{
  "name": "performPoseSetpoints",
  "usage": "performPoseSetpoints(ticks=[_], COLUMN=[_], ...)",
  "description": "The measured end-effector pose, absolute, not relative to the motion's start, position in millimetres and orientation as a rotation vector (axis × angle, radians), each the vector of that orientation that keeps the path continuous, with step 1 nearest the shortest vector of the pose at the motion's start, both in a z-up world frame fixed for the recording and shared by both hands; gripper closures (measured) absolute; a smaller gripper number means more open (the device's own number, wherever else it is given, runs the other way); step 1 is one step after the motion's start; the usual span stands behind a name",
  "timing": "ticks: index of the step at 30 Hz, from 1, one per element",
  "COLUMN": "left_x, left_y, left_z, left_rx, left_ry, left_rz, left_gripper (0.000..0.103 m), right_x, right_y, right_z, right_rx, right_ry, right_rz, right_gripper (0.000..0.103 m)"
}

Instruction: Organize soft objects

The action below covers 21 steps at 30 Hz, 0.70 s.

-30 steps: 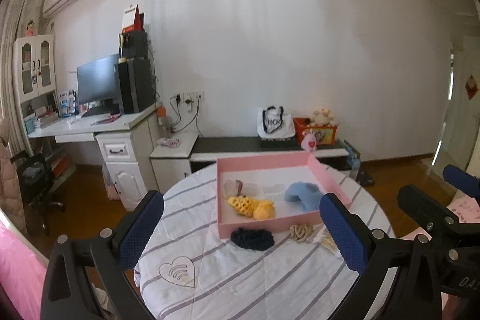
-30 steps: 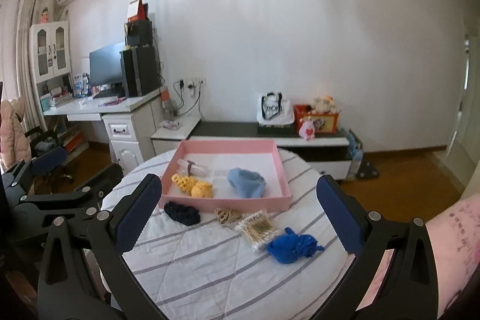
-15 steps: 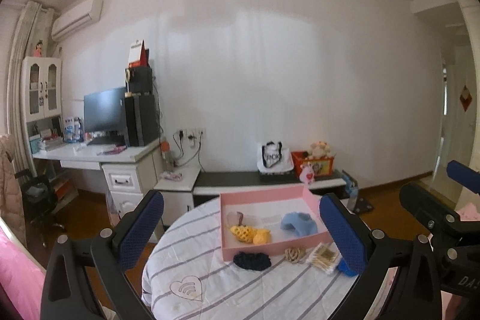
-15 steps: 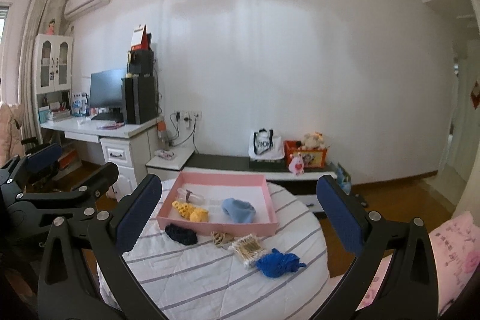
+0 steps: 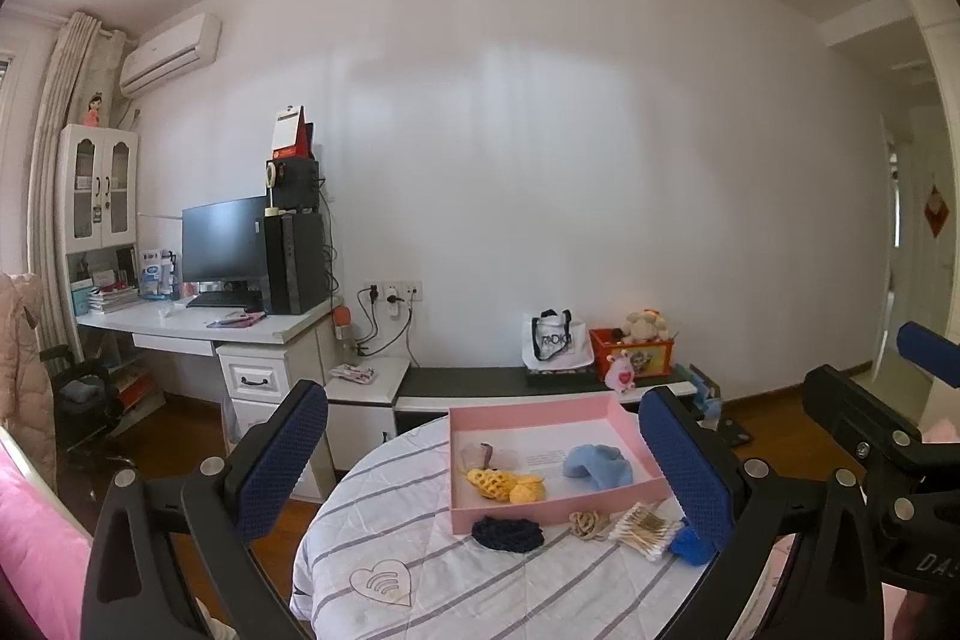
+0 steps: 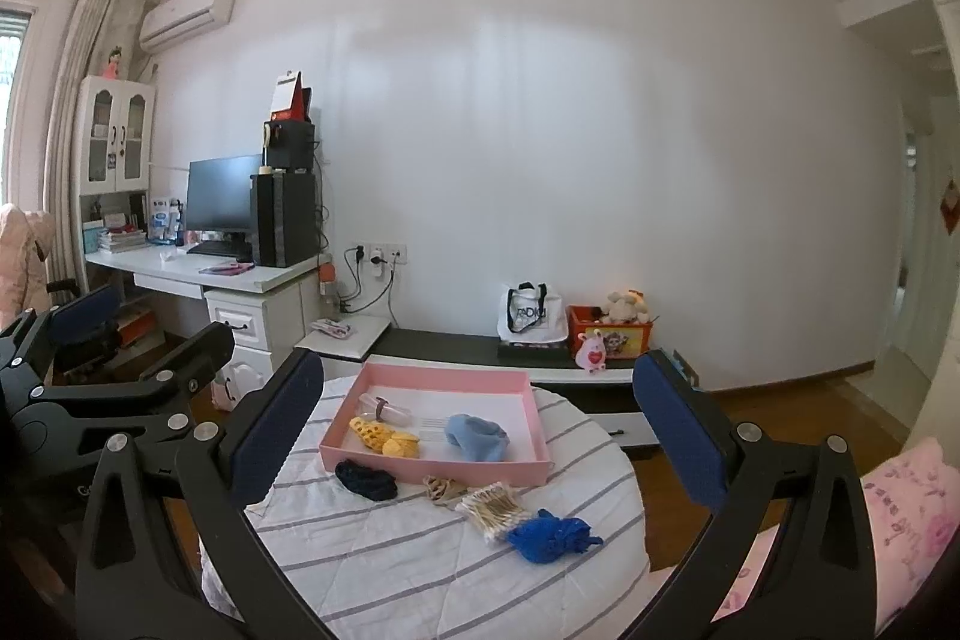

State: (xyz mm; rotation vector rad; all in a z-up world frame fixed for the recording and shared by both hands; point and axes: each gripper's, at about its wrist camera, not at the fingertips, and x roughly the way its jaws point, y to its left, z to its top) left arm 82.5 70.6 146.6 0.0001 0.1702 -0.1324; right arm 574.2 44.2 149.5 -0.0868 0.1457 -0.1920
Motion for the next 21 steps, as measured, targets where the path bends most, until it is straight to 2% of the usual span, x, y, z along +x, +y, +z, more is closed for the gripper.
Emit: performPoseSetpoints(ticks=[10, 21], left_x=[96, 135], left_y=[67, 58], left_z=[144, 130], left_rx=[0.002, 0.027], left_ry=[0.228, 0.378], left_rz=[-0.145, -0.173], left_gripper=[0.000, 0.000], right_x=[585, 619], right_y=[36, 18], right_z=[144, 115], right_rx=[-0.076, -0.056], right_ry=[0.194, 0.328], right_rz=[-0.198, -0.219], right_gripper=[0.000, 0.000])
